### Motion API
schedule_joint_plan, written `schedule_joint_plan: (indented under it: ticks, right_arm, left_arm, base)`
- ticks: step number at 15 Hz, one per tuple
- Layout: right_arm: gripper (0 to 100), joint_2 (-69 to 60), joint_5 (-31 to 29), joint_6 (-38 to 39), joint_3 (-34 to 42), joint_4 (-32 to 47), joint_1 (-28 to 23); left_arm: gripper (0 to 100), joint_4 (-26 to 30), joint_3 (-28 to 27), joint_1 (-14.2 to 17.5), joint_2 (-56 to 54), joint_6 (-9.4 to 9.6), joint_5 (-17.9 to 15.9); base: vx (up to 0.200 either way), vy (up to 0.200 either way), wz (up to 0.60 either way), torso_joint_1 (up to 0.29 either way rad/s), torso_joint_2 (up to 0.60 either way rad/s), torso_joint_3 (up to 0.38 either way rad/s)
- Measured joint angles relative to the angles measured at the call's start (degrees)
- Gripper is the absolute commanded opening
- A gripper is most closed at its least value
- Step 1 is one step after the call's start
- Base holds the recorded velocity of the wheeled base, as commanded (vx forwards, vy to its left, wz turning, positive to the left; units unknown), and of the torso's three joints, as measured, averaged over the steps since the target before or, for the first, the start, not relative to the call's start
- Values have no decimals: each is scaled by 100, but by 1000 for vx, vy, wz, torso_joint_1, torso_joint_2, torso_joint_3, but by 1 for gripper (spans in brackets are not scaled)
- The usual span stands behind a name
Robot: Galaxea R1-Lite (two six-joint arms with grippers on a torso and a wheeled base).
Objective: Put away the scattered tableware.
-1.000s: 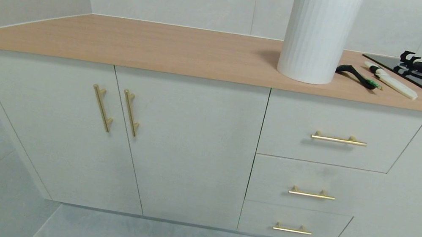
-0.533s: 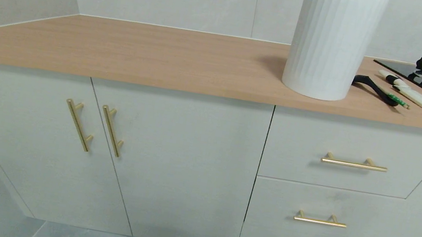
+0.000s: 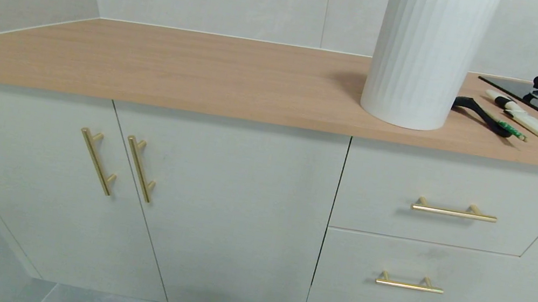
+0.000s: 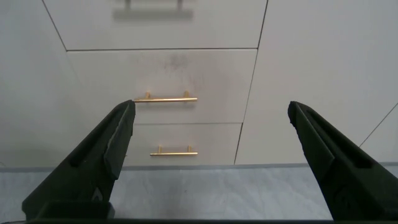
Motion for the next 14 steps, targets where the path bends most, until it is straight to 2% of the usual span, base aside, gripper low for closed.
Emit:
schedule_joint_plan:
  ticks: [2, 4, 6, 9, 14]
  right_arm:
    - [100, 10, 44, 16, -99, 27, 0]
    - [100, 179, 182, 122, -667, -2, 79]
    - [100, 711, 369, 173, -923, 6, 236]
    - [100, 2089, 649, 201, -1108, -46, 436]
    - [100, 5141, 667, 236, -1738, -575, 561]
  left_arm:
    - [100, -2, 0, -1, 0, 0, -2]
    - [100, -2, 0, 0, 0, 0, -2]
    - [100, -2, 0, 0, 0, 0, 0]
    - [100, -2, 0, 2, 0, 0, 0]
    - [100, -2, 0, 0, 0, 0, -2]
  base:
    - [0, 0, 0, 0, 0, 0]
    - [0, 0, 0, 0, 0, 0]
    - [0, 0, 0, 0, 0, 0]
    - [0, 0, 0, 0, 0, 0]
    - [0, 0, 0, 0, 0, 0]
